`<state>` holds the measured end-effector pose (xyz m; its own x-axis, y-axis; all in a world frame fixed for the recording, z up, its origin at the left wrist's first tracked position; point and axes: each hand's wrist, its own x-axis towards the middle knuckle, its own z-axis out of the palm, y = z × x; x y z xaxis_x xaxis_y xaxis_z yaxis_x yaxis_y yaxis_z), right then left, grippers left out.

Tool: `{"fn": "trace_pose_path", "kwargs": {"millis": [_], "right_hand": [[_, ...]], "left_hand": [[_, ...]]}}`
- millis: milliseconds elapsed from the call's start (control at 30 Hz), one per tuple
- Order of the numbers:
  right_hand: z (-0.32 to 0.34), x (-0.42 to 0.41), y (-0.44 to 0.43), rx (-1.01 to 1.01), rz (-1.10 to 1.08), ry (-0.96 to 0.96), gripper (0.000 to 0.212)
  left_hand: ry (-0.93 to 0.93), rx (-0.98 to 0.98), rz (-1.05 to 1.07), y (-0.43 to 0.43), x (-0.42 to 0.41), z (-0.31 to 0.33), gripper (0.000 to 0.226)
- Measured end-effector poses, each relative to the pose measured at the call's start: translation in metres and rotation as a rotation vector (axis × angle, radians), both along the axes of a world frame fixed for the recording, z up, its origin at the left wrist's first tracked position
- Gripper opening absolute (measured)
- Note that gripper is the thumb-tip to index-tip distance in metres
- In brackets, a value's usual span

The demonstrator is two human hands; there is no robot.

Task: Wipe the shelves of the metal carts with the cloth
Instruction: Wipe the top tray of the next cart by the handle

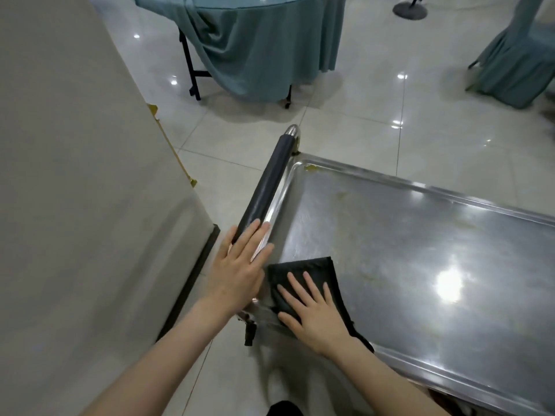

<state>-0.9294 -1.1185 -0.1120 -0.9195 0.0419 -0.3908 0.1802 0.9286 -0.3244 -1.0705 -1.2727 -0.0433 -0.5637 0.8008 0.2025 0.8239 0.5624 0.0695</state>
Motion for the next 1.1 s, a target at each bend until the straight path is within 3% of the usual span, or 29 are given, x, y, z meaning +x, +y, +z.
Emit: {"fn": "trace_pose_path", "kwargs": {"millis": [167,333,567,733,933,1100], "right_hand": [[-0.015,-0.069,0.015,0.096,-0.095,0.079,0.067],[-0.024,-0.136,0.024,0.142,-0.352,0.069,0.065],[-0.029,-0.036,-0.04,0.165,-0.106,0.22,0.066],[-0.028,-0.083,0.003,0.199,-0.074,0.251,0.068],[-0.031,-0.17,0.054,0.239,-0.27,0.213,0.068],[-0.038,-0.091,0.019,0.155,-0.112,0.303,0.069]], "left_hand": [[-0.134,0.203,0.137,-0.001,-0.002,-0.002,0.043],[-0.086,0.145,0.126,0.009,-0.025,0.006,0.052],[-0.205,-0.044,0.073,0.03,-0.052,0.013,0.072],[-0.226,-0.045,0.078,0.044,-0.062,0.016,0.066],[-0.143,-0.139,0.126,0.048,-0.059,0.017,0.068],[-0.088,-0.213,0.202,0.056,-0.05,0.021,0.067]]}}
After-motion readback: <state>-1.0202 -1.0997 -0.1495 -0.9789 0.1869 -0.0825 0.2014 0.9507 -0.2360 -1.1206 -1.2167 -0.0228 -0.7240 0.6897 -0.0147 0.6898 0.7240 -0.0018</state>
